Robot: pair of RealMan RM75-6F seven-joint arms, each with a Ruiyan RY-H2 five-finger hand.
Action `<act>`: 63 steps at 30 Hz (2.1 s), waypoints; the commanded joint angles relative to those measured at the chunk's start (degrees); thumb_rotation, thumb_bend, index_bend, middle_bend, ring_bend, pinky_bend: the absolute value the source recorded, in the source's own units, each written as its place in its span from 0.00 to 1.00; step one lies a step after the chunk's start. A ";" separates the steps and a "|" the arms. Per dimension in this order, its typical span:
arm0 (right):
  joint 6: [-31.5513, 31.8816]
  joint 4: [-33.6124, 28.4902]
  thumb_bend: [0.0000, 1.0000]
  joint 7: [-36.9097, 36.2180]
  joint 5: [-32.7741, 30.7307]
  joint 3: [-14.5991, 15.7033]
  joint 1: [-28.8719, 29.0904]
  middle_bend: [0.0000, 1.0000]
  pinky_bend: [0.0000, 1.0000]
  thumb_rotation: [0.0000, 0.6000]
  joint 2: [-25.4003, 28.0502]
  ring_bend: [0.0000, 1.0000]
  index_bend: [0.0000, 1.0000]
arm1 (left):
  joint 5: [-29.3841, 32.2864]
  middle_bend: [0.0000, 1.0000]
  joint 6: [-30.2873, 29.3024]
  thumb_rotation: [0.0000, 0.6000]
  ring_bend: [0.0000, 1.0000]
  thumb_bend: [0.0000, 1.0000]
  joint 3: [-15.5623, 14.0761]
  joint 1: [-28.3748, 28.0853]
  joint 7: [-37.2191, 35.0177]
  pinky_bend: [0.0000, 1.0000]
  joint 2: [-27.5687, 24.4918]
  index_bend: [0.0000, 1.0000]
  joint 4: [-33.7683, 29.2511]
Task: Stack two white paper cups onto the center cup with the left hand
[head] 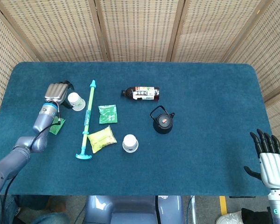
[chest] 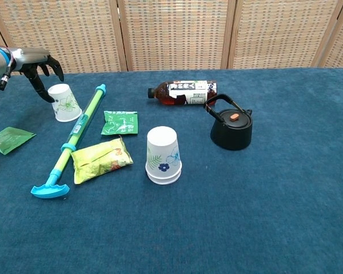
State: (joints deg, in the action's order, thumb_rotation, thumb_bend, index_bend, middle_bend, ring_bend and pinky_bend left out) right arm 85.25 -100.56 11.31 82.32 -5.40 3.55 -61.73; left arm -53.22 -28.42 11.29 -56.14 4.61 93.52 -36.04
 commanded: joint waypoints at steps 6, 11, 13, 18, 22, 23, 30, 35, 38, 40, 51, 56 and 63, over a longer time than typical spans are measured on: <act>-0.39 0.26 0.00 0.59 -0.70 -0.17 0.26 0.00 0.00 1.00 -0.40 0.00 0.00 | -4.51 0.21 2.66 1.00 0.22 0.00 0.67 -0.70 -5.82 0.31 3.44 0.35 5.78; -0.78 0.54 0.00 0.77 -1.36 -0.31 0.46 0.00 0.00 1.00 -0.63 0.00 0.00 | -7.12 0.35 3.92 1.00 0.37 0.11 0.97 -1.02 -9.85 0.44 5.18 0.51 8.46; -0.90 0.56 0.00 0.78 -1.47 -0.32 0.52 0.00 0.00 1.00 -0.65 0.00 0.00 | -8.05 0.45 3.22 1.00 0.46 0.16 1.03 -1.00 -10.85 0.51 5.75 0.62 9.30; -1.05 0.59 0.00 0.31 -1.61 -0.35 0.60 0.00 0.00 1.00 -0.54 0.00 0.00 | -10.32 0.50 2.30 1.00 0.52 0.18 0.78 -0.67 -12.68 0.56 5.74 0.67 9.67; -0.68 0.25 0.00 -0.39 -0.87 -0.15 0.47 0.00 0.00 1.00 -0.20 0.00 0.00 | -12.41 0.50 -2.00 1.00 0.52 0.18 1.34 0.36 -15.27 0.56 2.76 0.67 4.82; -0.55 0.16 0.00 -0.50 -0.65 -0.10 0.43 0.00 0.00 1.00 -0.12 0.00 0.00 | -12.91 0.50 -2.93 1.00 0.52 0.17 1.47 0.54 -15.67 0.56 1.74 0.67 3.21; 0.74 -0.40 0.00 -1.46 0.61 0.14 -0.09 0.00 0.00 1.00 0.48 0.00 0.00 | -17.12 0.50 -11.70 1.00 0.52 0.13 2.94 3.02 -16.77 0.55 -11.41 0.65 -20.54; 1.42 -0.83 0.00 -1.66 1.88 0.54 -0.36 0.00 0.00 1.00 0.73 0.00 0.00 | -21.94 0.50 -17.82 1.00 0.52 0.13 2.87 4.38 -10.21 0.55 -22.45 0.64 -45.97; 1.53 -0.96 0.00 -1.48 2.20 0.66 -0.39 0.00 0.00 1.00 0.76 0.00 0.00 | -23.71 0.50 -18.41 1.00 0.52 0.12 2.06 4.06 -5.30 0.55 -24.87 0.63 -55.11; 1.54 -0.96 0.00 -1.40 2.25 0.71 -0.41 0.00 0.00 1.00 0.73 0.00 0.00 | -24.23 0.49 -18.33 1.00 0.52 0.12 1.49 3.68 -2.46 0.55 -25.21 0.63 -59.07; 2.66 -0.96 0.00 -1.83 2.22 0.55 -1.02 0.00 0.00 1.00 0.96 0.00 0.00 | -18.49 0.49 -16.10 1.00 0.52 0.12 1.78 -0.74 10.26 0.54 -22.87 0.63 -65.89; 2.35 -0.88 0.00 -2.17 2.03 0.55 -0.97 0.00 0.00 1.00 1.11 0.00 0.00 | -13.35 0.49 -15.50 1.00 0.52 0.12 1.07 -2.45 15.27 0.54 -20.92 0.64 -64.76; 2.31 -0.77 0.00 -2.34 2.31 0.57 -0.90 0.00 0.00 1.00 0.98 0.00 0.00 | -9.48 0.49 -14.25 1.00 0.52 0.11 0.19 -3.65 15.99 0.54 -18.86 0.64 -63.02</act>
State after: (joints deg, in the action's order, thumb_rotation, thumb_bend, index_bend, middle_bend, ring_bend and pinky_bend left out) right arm 87.56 -101.36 8.99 84.65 -4.82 2.66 -60.73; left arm -63.66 -43.36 11.80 -59.40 20.66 74.21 -99.49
